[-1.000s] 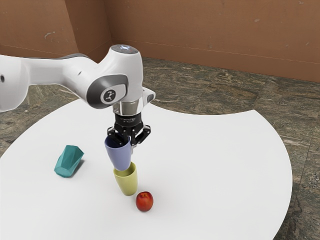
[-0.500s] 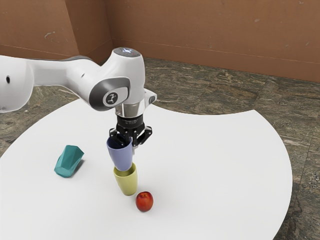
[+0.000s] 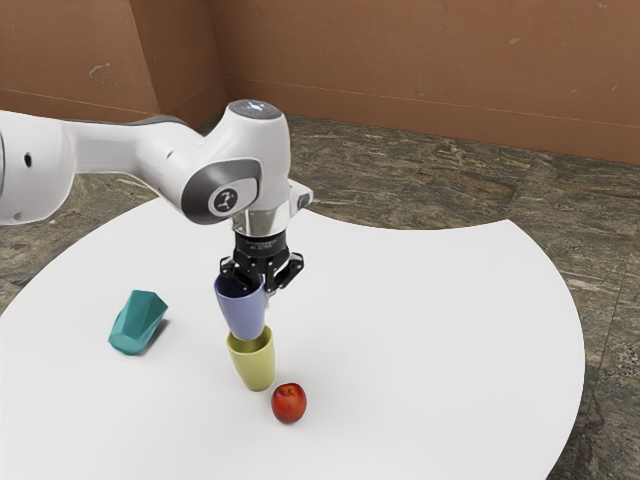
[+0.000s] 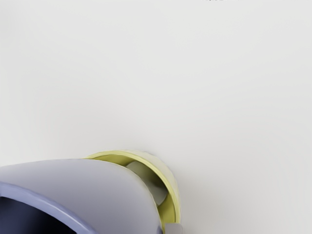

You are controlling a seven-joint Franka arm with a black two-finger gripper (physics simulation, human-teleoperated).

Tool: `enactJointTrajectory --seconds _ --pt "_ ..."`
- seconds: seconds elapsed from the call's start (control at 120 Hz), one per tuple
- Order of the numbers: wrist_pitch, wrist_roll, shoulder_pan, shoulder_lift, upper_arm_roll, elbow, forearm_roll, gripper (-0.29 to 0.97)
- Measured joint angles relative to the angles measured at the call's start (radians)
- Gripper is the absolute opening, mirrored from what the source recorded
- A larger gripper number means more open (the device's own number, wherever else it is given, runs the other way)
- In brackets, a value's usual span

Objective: Place the left cup onto the right cup

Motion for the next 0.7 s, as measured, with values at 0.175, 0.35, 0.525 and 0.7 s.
enactJointTrajectory --seconds 0.175,0.35,0.525,0.7 --pt "0.012 0.0 0.001 0.019 0.018 -0.001 0.006 -0.1" --pt "0.022 0.0 0.001 0.026 0.021 0.0 0.009 -0.1" --pt "0.027 -0.002 -0.001 0.026 0.018 0.0 0.011 -0.1" --pt "0.029 -0.004 -0.001 0.024 0.016 0.0 0.012 -0.1"
